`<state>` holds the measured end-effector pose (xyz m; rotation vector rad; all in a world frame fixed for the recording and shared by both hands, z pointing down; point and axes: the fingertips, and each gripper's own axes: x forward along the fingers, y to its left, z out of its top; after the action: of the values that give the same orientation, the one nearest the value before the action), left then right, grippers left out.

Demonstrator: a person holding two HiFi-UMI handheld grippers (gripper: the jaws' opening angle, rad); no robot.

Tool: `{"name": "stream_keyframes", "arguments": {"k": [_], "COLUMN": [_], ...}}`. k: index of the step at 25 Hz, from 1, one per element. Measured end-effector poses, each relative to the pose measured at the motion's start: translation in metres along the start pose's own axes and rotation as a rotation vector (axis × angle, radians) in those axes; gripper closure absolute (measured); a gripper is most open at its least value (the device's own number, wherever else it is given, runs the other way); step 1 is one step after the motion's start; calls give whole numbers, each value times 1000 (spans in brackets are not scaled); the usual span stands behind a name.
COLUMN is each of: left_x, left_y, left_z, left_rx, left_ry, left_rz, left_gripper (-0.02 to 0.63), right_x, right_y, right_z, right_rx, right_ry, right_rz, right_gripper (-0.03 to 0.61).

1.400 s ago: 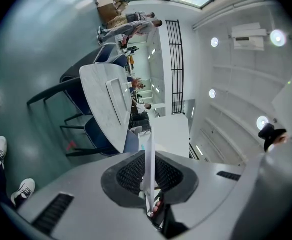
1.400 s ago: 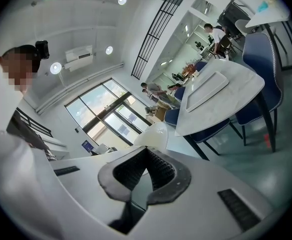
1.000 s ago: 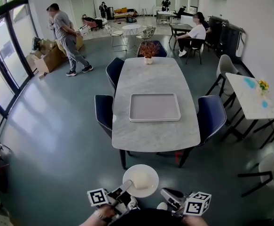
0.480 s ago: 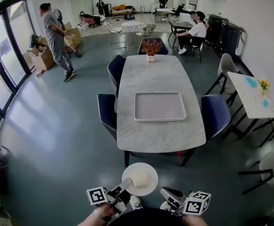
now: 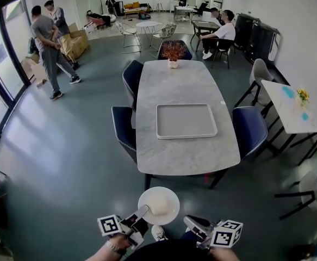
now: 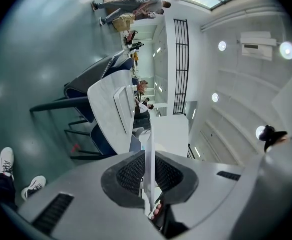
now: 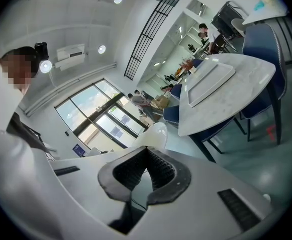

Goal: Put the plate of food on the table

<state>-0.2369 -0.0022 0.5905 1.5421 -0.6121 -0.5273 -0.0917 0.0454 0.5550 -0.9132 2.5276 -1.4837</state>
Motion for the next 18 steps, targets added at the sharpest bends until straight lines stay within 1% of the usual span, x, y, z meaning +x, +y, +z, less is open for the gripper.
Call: {"name": "stream_keyframes", "arguments": {"k": [4,8,11,14,18], "left_x": [6,13,27,43,74], "left_y": [-2,-3,-5,-8,-12], "left_z": [1,0,6,9,12], "left_rx": [-3,-2,-4,-14,0], "left_ry": [4,-5,-38,-75,-105], "left_rz": [4,7,11,10,21], "left_gripper": [581,581,581,581,581], "right_x": [0,-2,-2,-3,-8], "right_y": [-2,-7,-16,-23,-42], "right_z": [4,13,31,51,80], "right_rx": [36,39,25,26,30], "right_ry": [-20,2,28,38,48], "right_rz": [23,23,29,66,99], "right_gripper": [568,568,568,568,568]}}
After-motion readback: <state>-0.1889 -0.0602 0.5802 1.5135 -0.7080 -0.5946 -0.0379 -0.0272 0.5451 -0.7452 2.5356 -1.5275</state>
